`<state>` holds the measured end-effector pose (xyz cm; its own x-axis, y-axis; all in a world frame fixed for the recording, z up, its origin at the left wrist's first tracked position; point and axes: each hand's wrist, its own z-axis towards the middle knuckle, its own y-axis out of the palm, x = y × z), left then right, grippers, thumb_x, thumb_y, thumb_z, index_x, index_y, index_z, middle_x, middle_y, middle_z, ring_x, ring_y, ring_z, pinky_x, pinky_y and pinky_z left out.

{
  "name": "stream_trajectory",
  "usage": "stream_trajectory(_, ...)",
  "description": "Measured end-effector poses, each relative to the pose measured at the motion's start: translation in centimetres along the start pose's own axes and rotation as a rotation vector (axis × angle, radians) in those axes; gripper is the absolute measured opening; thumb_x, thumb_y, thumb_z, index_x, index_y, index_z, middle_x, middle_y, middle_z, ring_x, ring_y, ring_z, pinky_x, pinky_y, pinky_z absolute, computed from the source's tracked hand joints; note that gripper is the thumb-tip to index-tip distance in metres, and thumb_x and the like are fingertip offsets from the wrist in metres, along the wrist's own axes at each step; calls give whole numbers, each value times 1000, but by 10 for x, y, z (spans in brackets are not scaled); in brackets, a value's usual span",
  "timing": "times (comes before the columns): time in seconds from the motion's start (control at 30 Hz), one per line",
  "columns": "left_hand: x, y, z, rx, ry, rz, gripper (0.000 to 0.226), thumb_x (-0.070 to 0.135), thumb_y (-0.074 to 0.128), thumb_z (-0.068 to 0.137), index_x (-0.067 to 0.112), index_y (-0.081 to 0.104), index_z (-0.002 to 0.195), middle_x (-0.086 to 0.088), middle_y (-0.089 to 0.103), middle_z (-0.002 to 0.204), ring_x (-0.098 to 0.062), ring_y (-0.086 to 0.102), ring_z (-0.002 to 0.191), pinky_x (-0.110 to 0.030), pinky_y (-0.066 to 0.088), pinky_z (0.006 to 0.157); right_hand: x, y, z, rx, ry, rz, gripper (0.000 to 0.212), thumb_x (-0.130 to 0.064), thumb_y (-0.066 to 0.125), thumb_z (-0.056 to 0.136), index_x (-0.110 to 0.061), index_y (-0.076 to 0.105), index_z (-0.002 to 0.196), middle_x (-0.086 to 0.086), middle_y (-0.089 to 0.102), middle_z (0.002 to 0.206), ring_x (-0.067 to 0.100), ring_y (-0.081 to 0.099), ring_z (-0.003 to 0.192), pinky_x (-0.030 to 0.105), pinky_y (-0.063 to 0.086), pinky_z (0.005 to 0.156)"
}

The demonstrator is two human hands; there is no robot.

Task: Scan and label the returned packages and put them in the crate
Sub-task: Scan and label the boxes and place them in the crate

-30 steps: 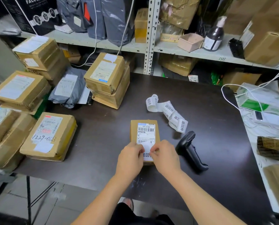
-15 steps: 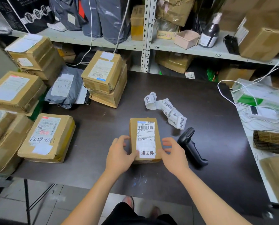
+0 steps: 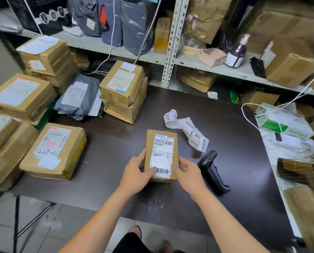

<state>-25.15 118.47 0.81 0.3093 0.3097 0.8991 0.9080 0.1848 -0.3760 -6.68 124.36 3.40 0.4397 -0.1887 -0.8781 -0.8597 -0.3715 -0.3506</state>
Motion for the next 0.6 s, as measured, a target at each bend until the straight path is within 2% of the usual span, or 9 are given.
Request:
stream_trajectory(0.1, 2, -12, -13, 60, 7, -22, 75, 37, 72, 84, 79, 29, 127, 15, 56, 110, 10, 58, 100, -22, 50, 90, -11, 5, -5, -34, -41, 18, 23, -26, 58, 97, -38, 70, 113, -25, 74, 103, -4, 71, 93, 20, 57, 76)
stream_trajectory(0.2, 6, -22, -34, 122, 7, -34, 72, 38, 71, 86, 83, 27, 121, 21, 53, 111, 18, 53, 99, -15, 46, 81, -20, 13, -12, -90, -93, 41, 23, -24, 59, 98, -31, 71, 116, -19, 76, 103, 2, 73, 93, 25, 57, 80)
stream_trajectory(0.3, 8, -31, -67, 208, -36, -36, 71, 38, 70, 88, 56, 32, 145, 23, 57, 120, 15, 55, 101, -9, 45, 74, -27, 24, -23, -167, -165, 27, 22, -21, 59, 99, -27, 70, 117, -17, 76, 102, -1, 72, 91, 16, 55, 70)
stream_trajectory(0.37, 6, -37, -95, 291, -55, -56, 69, 33, 70, 88, 52, 35, 144, 22, 59, 124, 16, 56, 102, -5, 47, 72, -30, 35, -33, -236, -206, -1, 21, -22, 59, 99, -27, 70, 116, -18, 76, 102, -3, 72, 89, 14, 56, 68)
stream_trajectory(0.43, 1, -44, -129, 390, -81, -73, 66, 29, 70, 88, 52, 38, 142, 21, 61, 125, 16, 56, 102, -5, 48, 75, -32, 51, -46, -323, -244, -21, 22, -22, 59, 98, -28, 70, 116, -18, 76, 103, -2, 72, 90, 16, 58, 72)
stream_trajectory(0.5, -5, -52, -165, 481, -115, -82, 65, 28, 69, 88, 52, 41, 141, 22, 62, 126, 10, 59, 105, -11, 50, 83, -34, 72, -63, -415, -285, -24, 23, -19, 60, 97, -31, 72, 113, -18, 76, 102, 0, 73, 91, 16, 57, 74)
stream_trajectory(0.6, -23, -71, -223, 620, -185, -77, 62, 31, 69, 86, 59, 42, 135, 26, 63, 125, 6, 58, 113, -22, 48, 92, -38, 113, -95, -555, -322, -49, 21, -20, 64, 94, -39, 71, 100, -17, 77, 98, 3, 73, 91, 29, 59, 82)
